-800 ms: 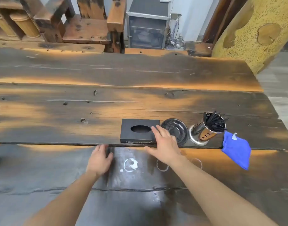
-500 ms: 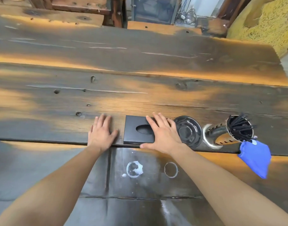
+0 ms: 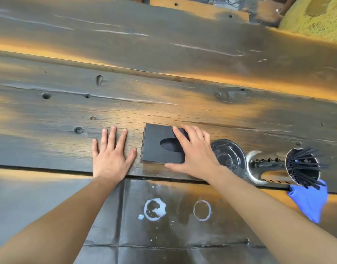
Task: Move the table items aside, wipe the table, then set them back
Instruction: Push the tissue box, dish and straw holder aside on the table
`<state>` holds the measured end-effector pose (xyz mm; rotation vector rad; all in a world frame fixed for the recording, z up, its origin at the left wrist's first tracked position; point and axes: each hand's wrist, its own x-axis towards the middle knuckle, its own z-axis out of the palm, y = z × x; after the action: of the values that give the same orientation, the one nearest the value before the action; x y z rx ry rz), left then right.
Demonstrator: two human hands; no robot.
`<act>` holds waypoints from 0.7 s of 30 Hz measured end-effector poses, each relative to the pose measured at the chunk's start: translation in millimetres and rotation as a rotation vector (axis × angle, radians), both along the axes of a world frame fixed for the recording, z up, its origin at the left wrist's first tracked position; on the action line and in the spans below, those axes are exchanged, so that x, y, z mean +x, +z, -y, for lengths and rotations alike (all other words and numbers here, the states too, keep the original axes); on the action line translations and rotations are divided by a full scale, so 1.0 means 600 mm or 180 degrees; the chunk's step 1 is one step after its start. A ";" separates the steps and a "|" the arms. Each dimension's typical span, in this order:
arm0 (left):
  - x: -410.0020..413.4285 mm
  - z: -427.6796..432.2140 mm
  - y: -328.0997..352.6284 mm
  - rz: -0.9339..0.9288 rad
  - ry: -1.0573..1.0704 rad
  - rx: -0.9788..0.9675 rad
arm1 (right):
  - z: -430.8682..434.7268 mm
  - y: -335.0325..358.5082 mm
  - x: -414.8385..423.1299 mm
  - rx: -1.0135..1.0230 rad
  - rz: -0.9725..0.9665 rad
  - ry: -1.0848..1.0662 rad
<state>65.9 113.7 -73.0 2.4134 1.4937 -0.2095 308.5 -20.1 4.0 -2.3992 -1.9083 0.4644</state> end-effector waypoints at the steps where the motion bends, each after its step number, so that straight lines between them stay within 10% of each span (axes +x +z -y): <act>1: 0.000 0.000 -0.001 -0.0001 -0.0003 0.0002 | -0.018 0.004 0.011 0.0018 0.0014 -0.0012; 21: -0.002 -0.003 -0.008 -0.0004 0.0001 0.0099 | -0.212 -0.010 0.097 0.0041 0.0312 0.0026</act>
<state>64.7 115.2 -78.0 2.4375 1.5088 -0.1891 366.5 107.2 -2.2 -2.4505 -1.9534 0.3397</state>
